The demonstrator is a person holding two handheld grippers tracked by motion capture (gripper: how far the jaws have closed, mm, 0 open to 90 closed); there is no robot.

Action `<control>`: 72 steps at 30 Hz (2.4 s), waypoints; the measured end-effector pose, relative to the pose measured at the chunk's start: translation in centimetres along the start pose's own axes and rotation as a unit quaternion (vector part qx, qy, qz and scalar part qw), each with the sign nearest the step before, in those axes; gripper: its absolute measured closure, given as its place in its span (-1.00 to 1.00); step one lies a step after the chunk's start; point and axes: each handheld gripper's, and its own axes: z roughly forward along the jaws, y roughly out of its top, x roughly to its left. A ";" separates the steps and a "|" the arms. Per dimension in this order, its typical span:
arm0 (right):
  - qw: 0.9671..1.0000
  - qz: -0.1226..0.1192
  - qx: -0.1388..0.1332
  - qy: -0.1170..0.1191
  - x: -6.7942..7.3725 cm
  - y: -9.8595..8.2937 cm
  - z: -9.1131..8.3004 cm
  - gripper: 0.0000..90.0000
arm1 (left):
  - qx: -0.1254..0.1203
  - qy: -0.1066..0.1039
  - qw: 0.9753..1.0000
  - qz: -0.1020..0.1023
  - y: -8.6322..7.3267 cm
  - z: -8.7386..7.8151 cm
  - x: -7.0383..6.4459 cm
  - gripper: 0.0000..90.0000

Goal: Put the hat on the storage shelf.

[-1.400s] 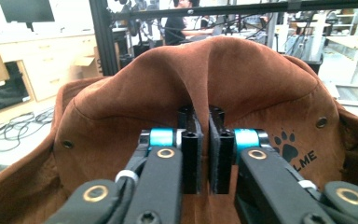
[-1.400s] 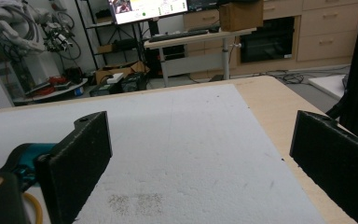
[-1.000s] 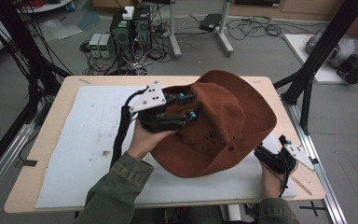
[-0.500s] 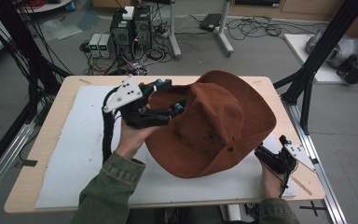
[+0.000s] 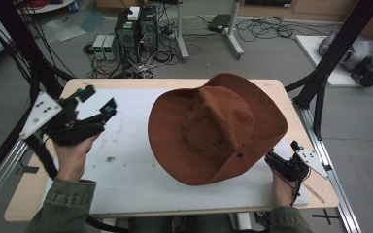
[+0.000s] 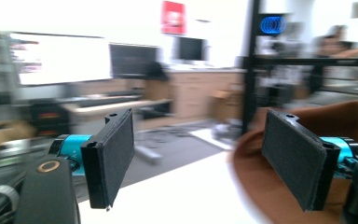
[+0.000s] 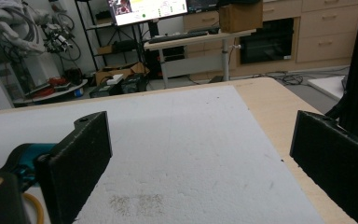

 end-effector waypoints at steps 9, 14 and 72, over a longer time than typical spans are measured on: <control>1.000 0.002 -0.003 -0.002 0.2 0.0 0.0 -0.90 | -0.023 0.182 0.983 0.008 -4.4 -4.9 2.3 -0.46; 1.000 0.000 -0.004 -0.002 0.4 0.0 -0.1 -0.90 | 0.005 0.245 0.969 0.026 -10.1 -7.1 3.1 -0.48; 1.000 0.000 0.001 -0.005 0.4 -0.3 -0.3 -0.90 | 0.056 0.254 0.966 -0.007 -16.0 -7.0 4.9 -0.51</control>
